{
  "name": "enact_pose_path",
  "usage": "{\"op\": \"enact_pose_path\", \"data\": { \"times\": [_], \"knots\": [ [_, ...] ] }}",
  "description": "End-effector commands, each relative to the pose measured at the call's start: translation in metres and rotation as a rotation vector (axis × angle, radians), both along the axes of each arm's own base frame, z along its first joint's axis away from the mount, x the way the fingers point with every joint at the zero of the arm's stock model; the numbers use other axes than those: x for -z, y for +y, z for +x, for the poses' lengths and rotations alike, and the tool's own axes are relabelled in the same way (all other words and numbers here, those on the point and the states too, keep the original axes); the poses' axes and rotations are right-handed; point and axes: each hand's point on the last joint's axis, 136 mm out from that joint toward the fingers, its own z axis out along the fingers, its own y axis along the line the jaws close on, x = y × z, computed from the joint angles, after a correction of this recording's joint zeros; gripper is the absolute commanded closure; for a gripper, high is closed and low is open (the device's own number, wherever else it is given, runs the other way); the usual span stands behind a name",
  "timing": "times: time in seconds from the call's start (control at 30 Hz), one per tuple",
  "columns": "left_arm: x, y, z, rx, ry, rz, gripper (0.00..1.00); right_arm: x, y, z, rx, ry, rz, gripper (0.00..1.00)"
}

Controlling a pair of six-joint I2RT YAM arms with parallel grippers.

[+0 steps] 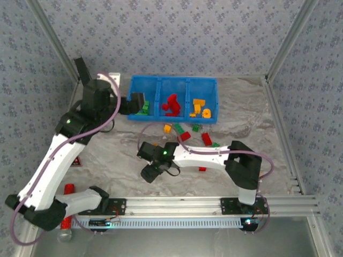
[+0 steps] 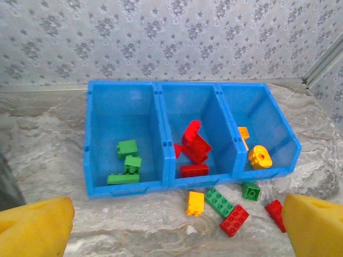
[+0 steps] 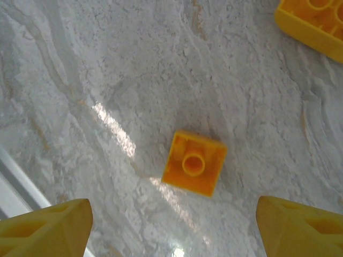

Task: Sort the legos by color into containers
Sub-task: Pick up the lego from the bottom-center of the table.

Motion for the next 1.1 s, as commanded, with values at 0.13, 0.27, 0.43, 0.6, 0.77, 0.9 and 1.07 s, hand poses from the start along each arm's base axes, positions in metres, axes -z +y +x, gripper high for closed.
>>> {"op": "enact_pose_path", "data": {
  "times": [0.13, 0.27, 0.43, 0.6, 0.77, 0.9, 1.07],
  "knots": [
    [-0.025, 0.044, -0.037, -0.062, -0.165, 0.04, 0.01, 0.027, -0.006, 0.014, 0.039, -0.013, -0.135, 0.18],
    [-0.039, 0.053, -0.054, -0.043, -0.271, 0.031, 0.01, 0.039, -0.006, 0.018, 0.076, -0.008, -0.173, 0.19],
    [-0.038, 0.068, -0.058, -0.101, -0.271, 0.077, 0.01, 0.051, -0.007, 0.016, 0.088, 0.013, -0.197, 0.31],
    [-0.02, 0.078, -0.053, -0.169, -0.18, 0.128, 0.01, 0.057, -0.008, 0.015, 0.079, 0.026, -0.202, 0.52],
    [-0.006, 0.072, -0.05, -0.14, -0.164, 0.139, 0.01, 0.057, -0.016, 0.019, 0.095, 0.035, -0.22, 0.64],
    [0.003, 0.082, -0.045, -0.196, -0.158, 0.191, 0.01, 0.04, -0.031, 0.025, 0.121, 0.028, -0.205, 0.69],
    [0.026, 0.075, -0.035, -0.177, -0.092, 0.24, 0.01, 0.009, -0.065, 0.033, 0.186, -0.001, -0.182, 0.69]
  ]
}}
